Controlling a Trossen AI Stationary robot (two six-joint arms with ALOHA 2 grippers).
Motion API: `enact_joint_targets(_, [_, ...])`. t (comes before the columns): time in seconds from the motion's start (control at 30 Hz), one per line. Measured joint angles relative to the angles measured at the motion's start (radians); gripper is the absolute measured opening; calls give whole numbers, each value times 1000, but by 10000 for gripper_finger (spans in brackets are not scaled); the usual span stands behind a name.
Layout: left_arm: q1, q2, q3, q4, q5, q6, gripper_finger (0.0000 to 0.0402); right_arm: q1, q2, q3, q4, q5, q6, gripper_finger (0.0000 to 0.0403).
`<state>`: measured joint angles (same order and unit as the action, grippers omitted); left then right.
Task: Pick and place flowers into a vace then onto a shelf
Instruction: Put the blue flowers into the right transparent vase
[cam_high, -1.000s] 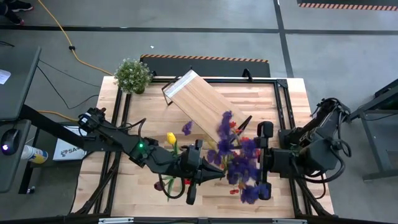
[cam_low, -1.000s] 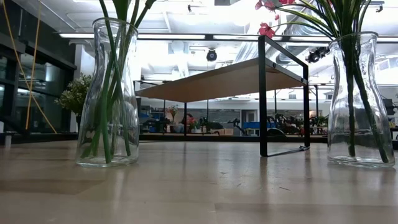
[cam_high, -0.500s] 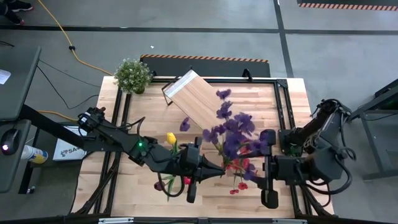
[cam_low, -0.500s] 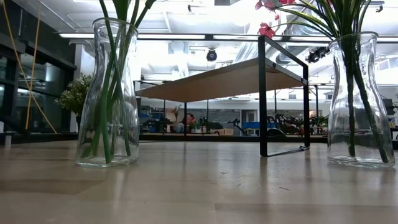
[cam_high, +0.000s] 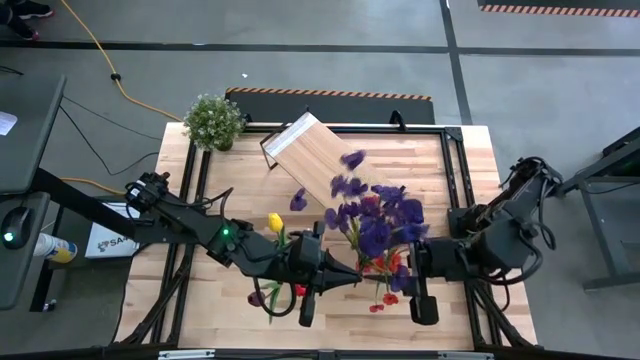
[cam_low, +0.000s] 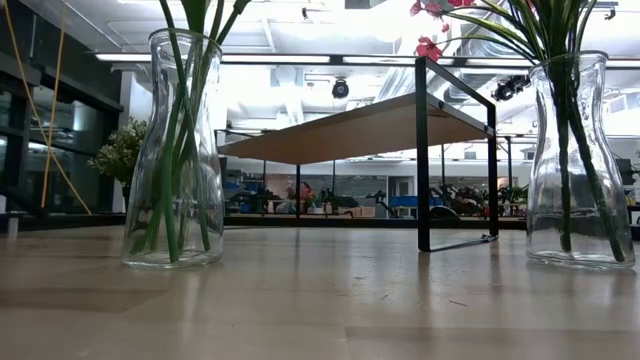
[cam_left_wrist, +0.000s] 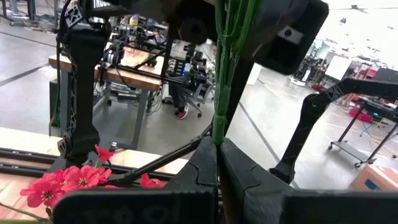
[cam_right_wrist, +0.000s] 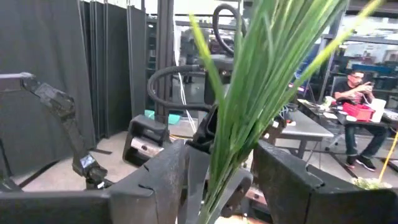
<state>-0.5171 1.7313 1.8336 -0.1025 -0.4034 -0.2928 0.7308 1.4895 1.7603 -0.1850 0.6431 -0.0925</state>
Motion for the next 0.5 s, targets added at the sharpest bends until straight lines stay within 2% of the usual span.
enact_joint_targets(0.27, [0,7,0,-8,0,-4,31,-38,0,0,36,-17,-43,179])
enact_joint_targets(0.5, [0,7,0,-20,0,-8,31,-37,-7,0,67,3,-106,145])
